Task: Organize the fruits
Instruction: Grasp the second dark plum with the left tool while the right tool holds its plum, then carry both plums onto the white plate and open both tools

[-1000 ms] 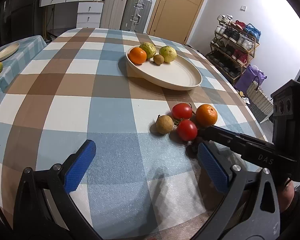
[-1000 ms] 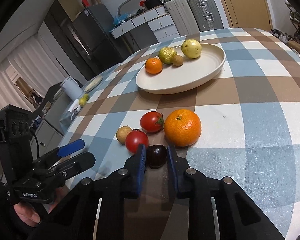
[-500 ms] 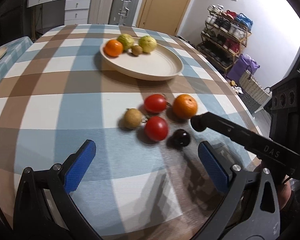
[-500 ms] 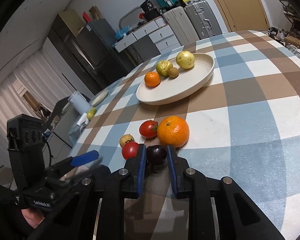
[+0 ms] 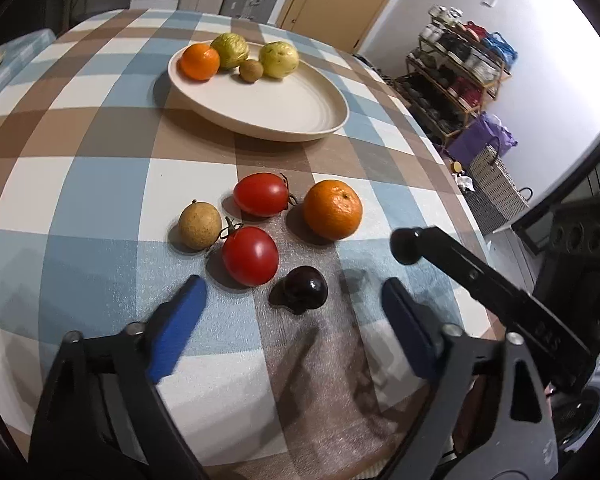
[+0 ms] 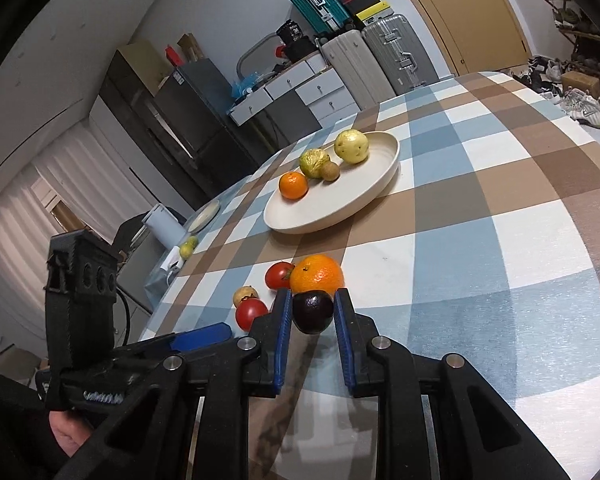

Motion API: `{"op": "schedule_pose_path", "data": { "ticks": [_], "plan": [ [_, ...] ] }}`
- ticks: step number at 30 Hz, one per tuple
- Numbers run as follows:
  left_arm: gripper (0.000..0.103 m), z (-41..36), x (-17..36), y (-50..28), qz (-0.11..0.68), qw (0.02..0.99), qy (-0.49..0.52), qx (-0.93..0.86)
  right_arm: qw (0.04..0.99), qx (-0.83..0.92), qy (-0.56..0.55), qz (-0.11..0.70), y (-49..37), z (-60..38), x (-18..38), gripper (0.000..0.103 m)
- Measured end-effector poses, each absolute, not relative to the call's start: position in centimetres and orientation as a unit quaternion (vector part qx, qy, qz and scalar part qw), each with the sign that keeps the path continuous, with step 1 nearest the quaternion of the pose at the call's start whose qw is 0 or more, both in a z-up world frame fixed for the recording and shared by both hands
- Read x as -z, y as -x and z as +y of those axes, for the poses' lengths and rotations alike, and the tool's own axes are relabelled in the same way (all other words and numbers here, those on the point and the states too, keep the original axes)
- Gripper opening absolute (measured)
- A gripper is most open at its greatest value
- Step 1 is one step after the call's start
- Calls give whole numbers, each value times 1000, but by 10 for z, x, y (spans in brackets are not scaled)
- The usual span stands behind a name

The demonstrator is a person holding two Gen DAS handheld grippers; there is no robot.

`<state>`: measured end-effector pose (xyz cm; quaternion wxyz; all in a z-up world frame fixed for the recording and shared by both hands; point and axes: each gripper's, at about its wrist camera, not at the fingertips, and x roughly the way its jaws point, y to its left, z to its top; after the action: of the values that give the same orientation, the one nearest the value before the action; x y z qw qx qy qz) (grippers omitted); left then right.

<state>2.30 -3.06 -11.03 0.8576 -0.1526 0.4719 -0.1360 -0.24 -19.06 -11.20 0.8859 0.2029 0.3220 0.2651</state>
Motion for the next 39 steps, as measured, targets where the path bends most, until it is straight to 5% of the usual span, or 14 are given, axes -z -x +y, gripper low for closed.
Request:
{"op": "schedule_pose_path", "data": {
  "ticks": [18,39],
  "plan": [
    [22,-42,115,-31,502,840,163,127,885,-268,-221,309,11,-209,108,22],
    [22,-9,66,-52,429,865,179,187,889,-261,-203,317,-16,-200,93,22]
  ]
}}
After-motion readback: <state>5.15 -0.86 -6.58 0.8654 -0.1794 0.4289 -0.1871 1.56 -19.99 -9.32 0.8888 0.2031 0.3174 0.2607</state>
